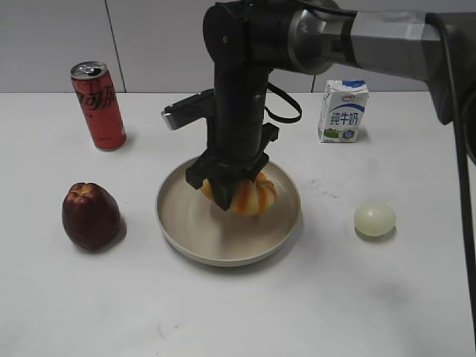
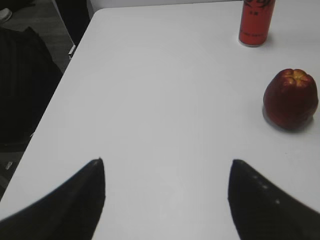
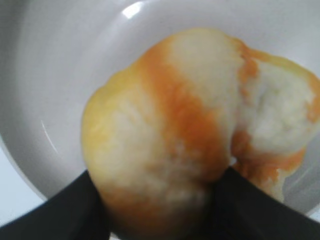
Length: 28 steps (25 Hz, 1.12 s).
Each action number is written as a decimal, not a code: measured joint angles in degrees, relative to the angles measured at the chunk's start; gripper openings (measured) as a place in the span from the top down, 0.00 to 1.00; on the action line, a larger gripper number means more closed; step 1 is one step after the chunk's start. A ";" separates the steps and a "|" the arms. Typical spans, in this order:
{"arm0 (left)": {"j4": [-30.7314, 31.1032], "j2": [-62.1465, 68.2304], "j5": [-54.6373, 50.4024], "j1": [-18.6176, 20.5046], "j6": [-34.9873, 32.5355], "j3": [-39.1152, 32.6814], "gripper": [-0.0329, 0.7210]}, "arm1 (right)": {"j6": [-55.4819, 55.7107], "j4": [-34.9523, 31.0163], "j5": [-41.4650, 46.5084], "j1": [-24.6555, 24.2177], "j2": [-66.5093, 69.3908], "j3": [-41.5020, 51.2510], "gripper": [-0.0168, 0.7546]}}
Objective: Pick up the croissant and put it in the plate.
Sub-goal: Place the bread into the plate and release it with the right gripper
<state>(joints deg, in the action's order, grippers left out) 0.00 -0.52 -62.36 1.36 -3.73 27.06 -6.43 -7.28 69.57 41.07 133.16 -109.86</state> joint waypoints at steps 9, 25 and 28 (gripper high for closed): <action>0.00 0.00 0.00 0.00 0.00 0.00 0.18 | 0.00 -0.23 0.02 0.00 0.92 0.46 0.14; 0.00 0.00 0.00 0.00 0.00 0.00 0.18 | 0.99 -0.98 0.02 -11.21 -8.37 -3.04 0.17; 0.00 0.00 0.00 0.00 0.00 0.00 0.18 | 1.64 -0.86 -0.03 -18.51 -12.21 -1.60 0.20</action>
<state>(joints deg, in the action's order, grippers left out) 0.00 -0.52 -62.36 1.36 -3.73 27.06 -4.80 -8.14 69.54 22.57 120.95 -111.46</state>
